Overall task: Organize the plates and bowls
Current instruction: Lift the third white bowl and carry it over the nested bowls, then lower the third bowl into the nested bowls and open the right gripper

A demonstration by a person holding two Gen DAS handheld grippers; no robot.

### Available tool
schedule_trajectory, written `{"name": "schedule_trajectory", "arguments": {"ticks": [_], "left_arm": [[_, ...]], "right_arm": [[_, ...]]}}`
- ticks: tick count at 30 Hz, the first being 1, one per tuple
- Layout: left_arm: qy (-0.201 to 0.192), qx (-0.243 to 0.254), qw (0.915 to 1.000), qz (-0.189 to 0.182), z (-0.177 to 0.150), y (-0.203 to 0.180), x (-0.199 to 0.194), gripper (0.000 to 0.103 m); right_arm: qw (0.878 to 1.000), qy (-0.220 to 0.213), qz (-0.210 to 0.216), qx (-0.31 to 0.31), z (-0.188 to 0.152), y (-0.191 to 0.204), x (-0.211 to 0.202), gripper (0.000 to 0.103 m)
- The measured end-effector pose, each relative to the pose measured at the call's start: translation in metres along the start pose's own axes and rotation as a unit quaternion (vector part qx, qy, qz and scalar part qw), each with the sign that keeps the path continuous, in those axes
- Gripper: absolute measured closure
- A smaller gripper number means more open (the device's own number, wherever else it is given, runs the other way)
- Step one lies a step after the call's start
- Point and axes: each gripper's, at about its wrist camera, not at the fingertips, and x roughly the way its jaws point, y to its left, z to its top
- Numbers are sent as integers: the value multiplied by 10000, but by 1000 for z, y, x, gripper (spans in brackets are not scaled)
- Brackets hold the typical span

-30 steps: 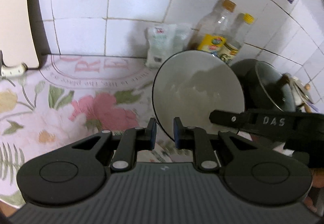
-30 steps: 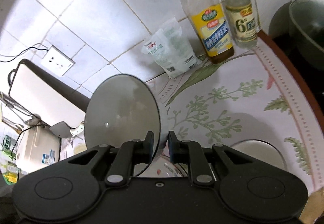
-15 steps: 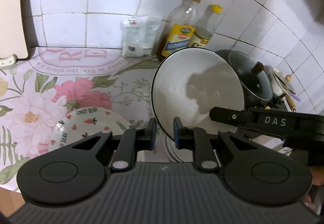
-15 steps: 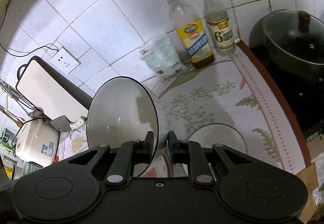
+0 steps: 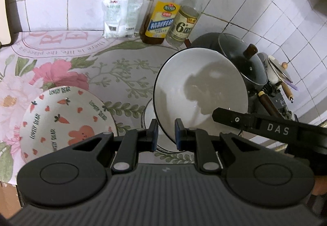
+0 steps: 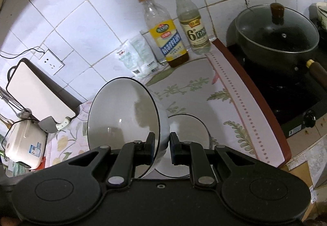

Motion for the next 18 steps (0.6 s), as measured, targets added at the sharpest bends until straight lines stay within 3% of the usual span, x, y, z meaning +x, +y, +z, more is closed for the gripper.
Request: {"name": "schedule_trajectory", "arguments": {"ticks": [10, 18], "left_arm": [[108, -86, 9999, 37, -11, -1, 34, 87], [262, -222, 9994, 51, -19, 7, 57, 87]], "right_arm": [[9997, -62, -12, 217, -10, -27, 14, 83], [9998, -54, -178, 41, -20, -31, 31, 83]]}}
